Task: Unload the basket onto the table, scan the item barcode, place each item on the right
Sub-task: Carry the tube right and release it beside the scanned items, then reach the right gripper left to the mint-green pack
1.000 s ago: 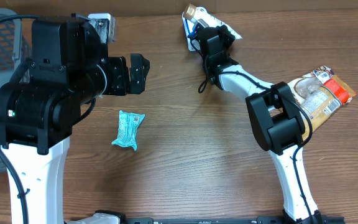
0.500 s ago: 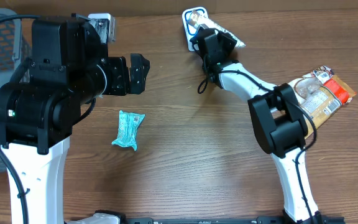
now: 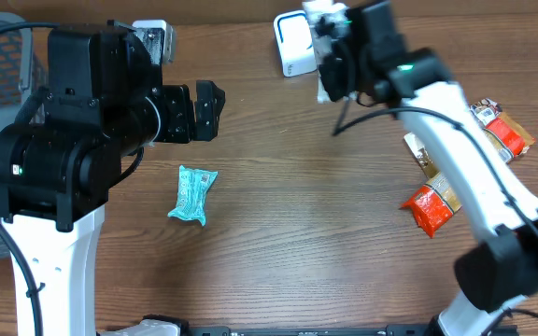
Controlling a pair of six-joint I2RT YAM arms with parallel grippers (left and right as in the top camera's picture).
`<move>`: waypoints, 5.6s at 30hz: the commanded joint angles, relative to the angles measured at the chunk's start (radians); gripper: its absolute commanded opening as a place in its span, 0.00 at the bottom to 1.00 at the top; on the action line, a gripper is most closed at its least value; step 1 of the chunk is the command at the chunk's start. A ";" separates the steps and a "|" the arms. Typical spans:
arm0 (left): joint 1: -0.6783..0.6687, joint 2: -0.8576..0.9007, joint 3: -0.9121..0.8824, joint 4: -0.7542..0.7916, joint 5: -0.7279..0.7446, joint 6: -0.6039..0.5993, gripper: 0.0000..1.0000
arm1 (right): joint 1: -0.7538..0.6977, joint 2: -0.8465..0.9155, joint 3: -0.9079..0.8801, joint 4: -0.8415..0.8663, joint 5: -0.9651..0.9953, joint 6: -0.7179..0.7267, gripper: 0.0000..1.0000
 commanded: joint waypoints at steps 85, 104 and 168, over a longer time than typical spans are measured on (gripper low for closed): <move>-0.001 0.003 0.003 0.004 0.003 0.022 1.00 | 0.505 0.323 -0.423 0.697 -0.238 0.880 0.63; -0.001 0.003 0.003 0.004 0.003 0.022 1.00 | 0.539 0.373 -0.423 0.728 -0.212 0.905 0.04; -0.001 0.003 0.003 0.004 0.004 0.022 1.00 | 0.357 0.250 -0.355 0.073 -0.030 0.621 0.57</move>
